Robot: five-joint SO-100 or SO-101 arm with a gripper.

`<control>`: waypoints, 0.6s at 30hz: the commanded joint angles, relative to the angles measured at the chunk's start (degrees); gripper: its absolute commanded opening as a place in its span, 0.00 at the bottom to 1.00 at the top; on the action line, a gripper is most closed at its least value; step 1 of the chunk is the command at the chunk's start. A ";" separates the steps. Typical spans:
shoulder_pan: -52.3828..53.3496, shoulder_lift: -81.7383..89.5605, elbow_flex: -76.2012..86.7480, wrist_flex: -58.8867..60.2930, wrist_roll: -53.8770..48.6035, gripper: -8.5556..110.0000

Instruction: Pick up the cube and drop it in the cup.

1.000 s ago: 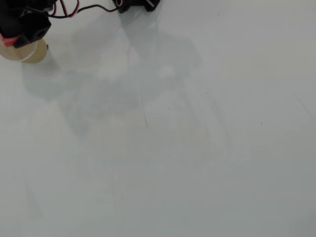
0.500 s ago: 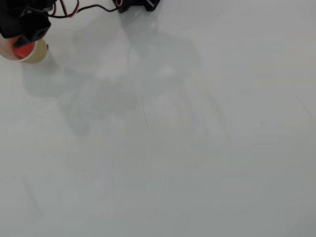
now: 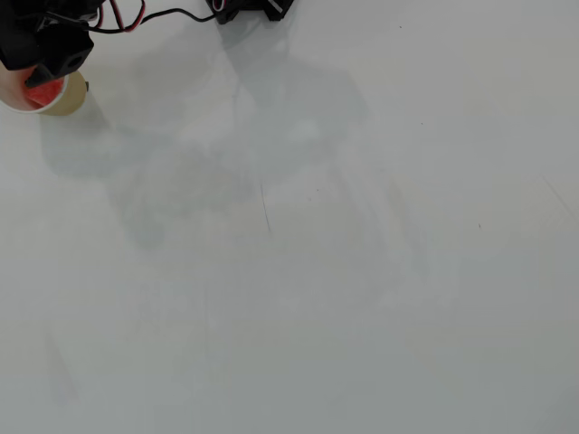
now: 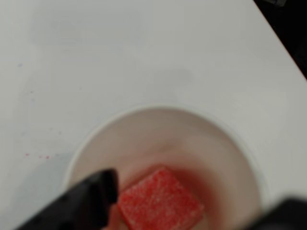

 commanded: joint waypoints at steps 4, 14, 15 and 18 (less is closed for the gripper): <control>-1.58 1.85 -5.80 -0.97 -0.62 0.41; -4.57 5.62 -5.10 6.50 -1.32 0.26; -4.92 6.06 -5.19 8.26 -2.90 0.26; -5.80 7.47 -6.42 15.38 -7.38 0.24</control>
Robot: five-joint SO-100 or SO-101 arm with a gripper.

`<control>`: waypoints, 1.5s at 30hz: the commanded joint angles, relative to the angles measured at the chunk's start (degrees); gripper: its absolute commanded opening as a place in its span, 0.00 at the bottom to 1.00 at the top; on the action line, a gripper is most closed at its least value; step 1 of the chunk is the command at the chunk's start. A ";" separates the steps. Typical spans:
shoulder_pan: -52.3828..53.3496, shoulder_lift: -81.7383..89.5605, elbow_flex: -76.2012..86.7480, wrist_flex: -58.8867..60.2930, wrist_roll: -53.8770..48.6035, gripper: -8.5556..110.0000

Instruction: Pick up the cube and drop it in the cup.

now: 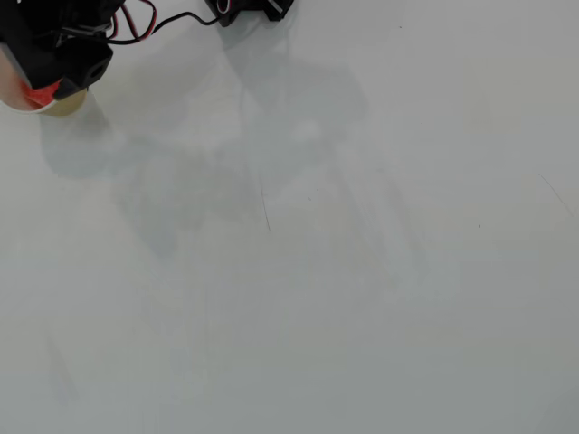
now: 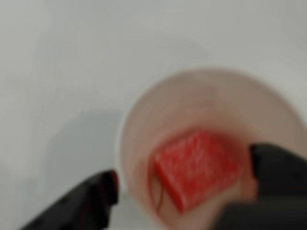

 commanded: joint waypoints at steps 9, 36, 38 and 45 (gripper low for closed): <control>-5.01 11.25 -7.03 9.23 -5.19 0.12; -42.89 35.16 30.50 -5.98 -5.19 0.09; -45.44 35.95 33.05 -6.86 -5.19 0.09; -52.82 42.63 43.86 -7.56 -5.19 0.09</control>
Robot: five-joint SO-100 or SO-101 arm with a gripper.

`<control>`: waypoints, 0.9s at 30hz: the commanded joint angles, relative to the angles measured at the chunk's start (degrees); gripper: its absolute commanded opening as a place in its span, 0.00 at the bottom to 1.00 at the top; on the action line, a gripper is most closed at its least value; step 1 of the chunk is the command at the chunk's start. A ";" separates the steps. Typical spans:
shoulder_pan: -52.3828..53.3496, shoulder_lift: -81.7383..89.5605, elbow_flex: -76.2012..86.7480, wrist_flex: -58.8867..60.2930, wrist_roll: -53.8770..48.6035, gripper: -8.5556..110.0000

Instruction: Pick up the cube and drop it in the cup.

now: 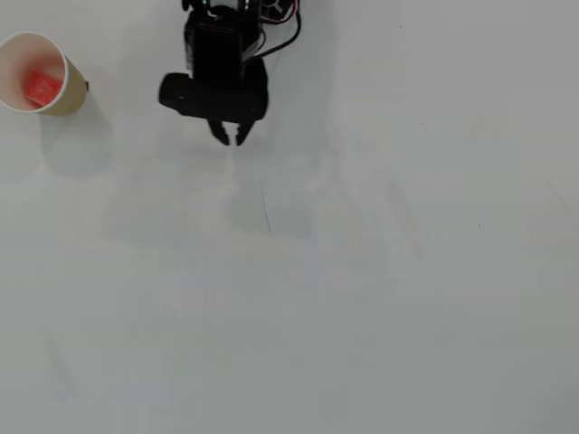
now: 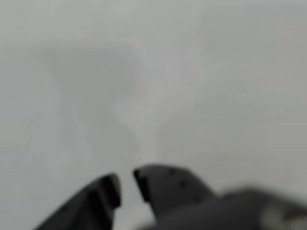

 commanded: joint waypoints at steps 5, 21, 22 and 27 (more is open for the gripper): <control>-5.19 10.90 7.73 -0.79 -0.44 0.09; -11.34 18.28 12.13 9.40 0.44 0.09; -11.34 18.28 12.13 9.67 0.62 0.09; -10.63 18.28 12.13 12.22 4.66 0.09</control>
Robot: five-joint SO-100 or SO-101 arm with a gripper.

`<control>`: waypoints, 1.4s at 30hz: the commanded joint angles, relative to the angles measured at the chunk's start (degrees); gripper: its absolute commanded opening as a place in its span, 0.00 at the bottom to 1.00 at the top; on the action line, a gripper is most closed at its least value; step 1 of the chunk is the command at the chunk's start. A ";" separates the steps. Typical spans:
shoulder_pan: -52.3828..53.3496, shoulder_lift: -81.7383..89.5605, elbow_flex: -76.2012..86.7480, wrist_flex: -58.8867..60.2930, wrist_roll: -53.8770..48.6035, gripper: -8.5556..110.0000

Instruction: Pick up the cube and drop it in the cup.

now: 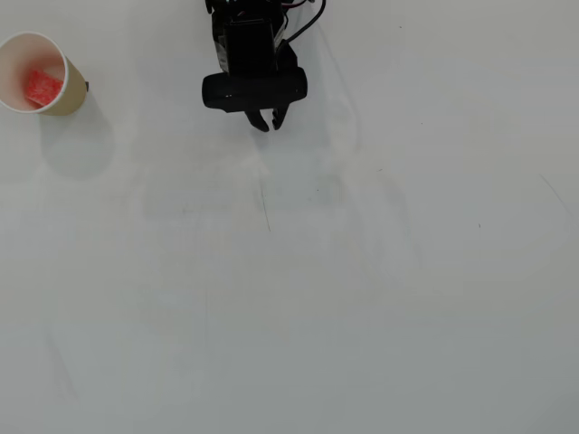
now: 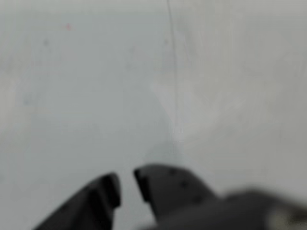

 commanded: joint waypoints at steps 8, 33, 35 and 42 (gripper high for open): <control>1.49 2.20 1.93 5.01 9.40 0.09; 4.04 2.29 1.93 7.56 14.24 0.09; 4.04 2.29 1.93 7.56 14.24 0.09; 4.04 2.29 1.93 7.56 14.24 0.09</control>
